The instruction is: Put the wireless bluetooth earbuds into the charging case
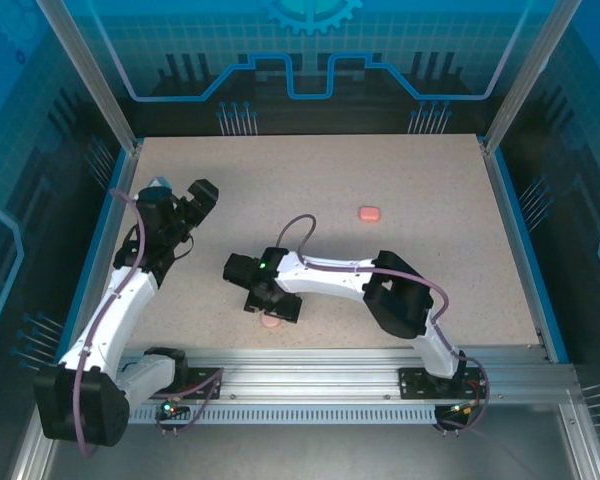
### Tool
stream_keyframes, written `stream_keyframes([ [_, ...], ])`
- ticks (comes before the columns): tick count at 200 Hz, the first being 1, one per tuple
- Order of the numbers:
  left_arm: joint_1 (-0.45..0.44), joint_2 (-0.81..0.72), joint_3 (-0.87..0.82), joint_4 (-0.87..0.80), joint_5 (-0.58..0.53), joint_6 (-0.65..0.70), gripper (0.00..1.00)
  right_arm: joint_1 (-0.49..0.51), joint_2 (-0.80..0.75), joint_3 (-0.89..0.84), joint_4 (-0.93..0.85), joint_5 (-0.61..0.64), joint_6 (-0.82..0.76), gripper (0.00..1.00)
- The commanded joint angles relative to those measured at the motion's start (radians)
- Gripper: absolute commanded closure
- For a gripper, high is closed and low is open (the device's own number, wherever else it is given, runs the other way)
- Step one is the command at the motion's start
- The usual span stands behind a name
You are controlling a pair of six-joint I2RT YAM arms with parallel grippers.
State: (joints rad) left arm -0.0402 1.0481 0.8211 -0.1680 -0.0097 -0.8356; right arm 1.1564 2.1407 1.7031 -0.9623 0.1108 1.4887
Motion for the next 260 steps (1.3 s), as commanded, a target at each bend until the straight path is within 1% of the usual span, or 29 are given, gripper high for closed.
stream_keyframes([
  [1,0.022,-0.008,0.013,0.000,0.039,0.024,0.01,0.013,0.040,0.045,-0.052,-0.017,0.005,0.22],
  [77,0.033,-0.015,-0.007,0.024,0.051,0.007,0.01,0.014,0.093,0.068,-0.057,-0.022,0.005,0.27],
  [126,0.036,-0.020,-0.016,0.024,0.052,0.007,0.01,0.006,0.112,0.066,-0.044,-0.027,-0.002,0.33],
  [181,0.037,-0.022,-0.017,0.029,0.047,0.004,0.01,0.006,0.125,0.062,-0.028,-0.047,-0.004,0.34],
  [196,0.037,-0.023,-0.016,0.028,0.047,0.004,0.01,0.006,0.122,0.050,-0.019,-0.049,-0.004,0.38],
  [230,0.037,-0.025,-0.017,0.024,0.050,0.007,0.01,0.005,0.079,-0.009,0.020,-0.039,0.002,0.53],
  [247,0.038,-0.025,-0.018,0.028,0.056,0.007,0.01,0.008,0.043,-0.038,0.033,-0.025,0.000,0.58],
  [260,0.037,-0.023,-0.017,0.028,0.067,0.010,0.01,0.012,0.010,-0.056,0.027,0.001,-0.008,0.58],
])
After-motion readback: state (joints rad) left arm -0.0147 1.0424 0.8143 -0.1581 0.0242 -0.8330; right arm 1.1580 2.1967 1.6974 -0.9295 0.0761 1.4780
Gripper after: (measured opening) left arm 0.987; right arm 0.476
